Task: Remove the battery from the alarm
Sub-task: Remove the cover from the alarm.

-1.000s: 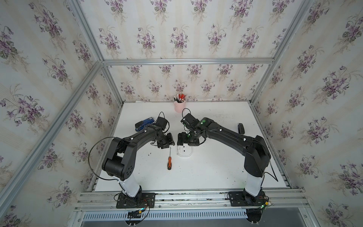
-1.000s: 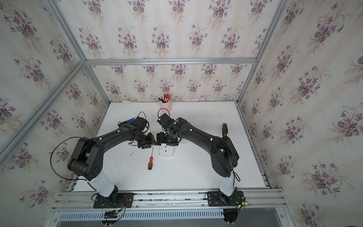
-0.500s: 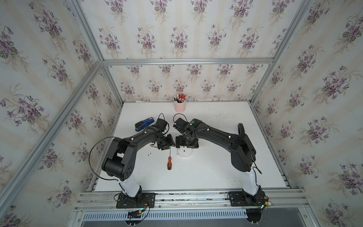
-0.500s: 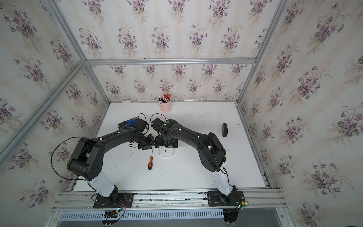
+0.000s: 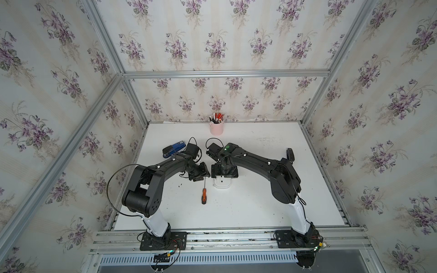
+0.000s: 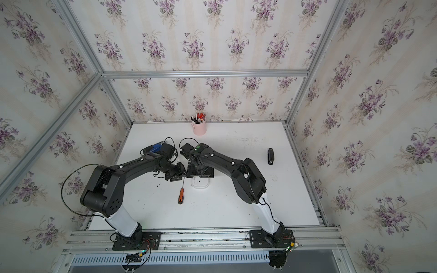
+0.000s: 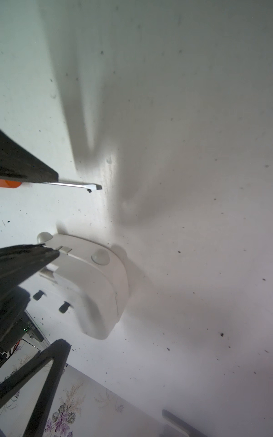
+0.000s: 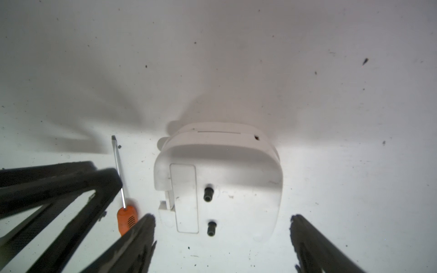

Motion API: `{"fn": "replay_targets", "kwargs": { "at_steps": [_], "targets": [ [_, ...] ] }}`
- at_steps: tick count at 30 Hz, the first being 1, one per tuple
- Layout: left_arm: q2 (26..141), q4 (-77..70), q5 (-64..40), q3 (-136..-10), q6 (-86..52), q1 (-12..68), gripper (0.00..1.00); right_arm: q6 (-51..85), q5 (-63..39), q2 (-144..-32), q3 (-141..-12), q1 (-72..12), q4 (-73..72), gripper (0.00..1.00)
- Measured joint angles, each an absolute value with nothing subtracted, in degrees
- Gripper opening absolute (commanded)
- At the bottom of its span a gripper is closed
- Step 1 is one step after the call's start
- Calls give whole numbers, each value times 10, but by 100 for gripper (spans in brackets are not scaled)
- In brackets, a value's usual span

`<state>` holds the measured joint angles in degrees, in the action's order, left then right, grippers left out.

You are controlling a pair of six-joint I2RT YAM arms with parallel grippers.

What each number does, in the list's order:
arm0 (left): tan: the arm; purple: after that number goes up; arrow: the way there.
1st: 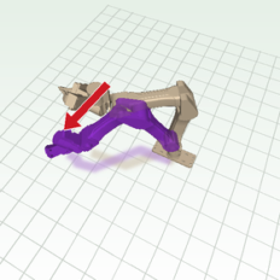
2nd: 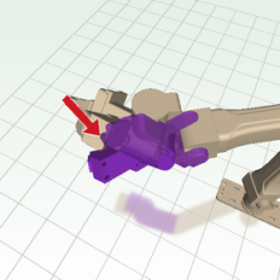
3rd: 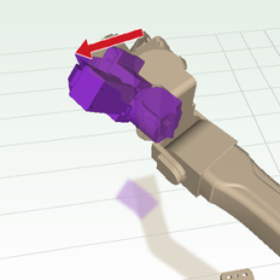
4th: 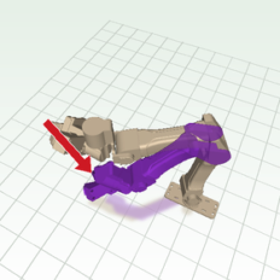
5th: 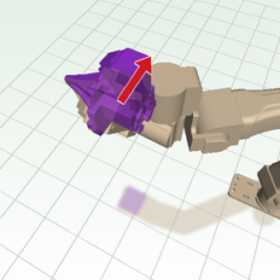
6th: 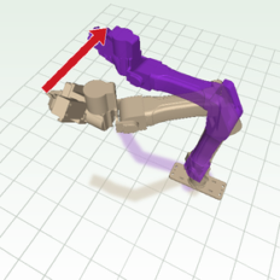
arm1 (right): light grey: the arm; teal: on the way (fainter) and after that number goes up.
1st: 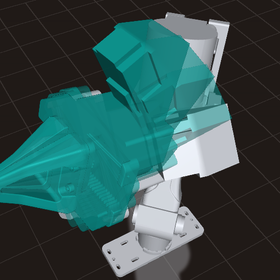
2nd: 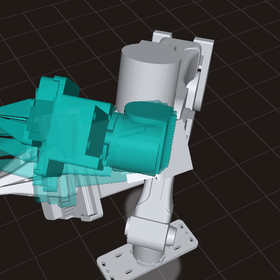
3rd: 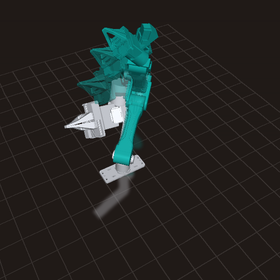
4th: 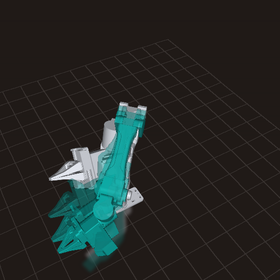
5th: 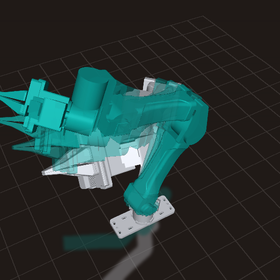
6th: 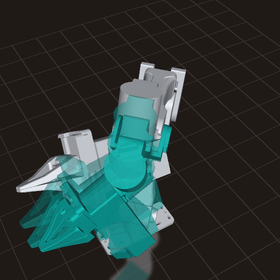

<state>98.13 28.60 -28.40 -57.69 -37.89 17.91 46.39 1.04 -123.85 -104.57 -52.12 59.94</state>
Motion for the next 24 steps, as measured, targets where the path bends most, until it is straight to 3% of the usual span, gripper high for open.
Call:
{"fn": "replay_targets", "kwargs": {
  "at_steps": [24],
  "targets": [
    [988, 272, -302, -561, -362, 161, 48, 481, 20, -1266, -1056, -522, 595, 90]
  ]
}}
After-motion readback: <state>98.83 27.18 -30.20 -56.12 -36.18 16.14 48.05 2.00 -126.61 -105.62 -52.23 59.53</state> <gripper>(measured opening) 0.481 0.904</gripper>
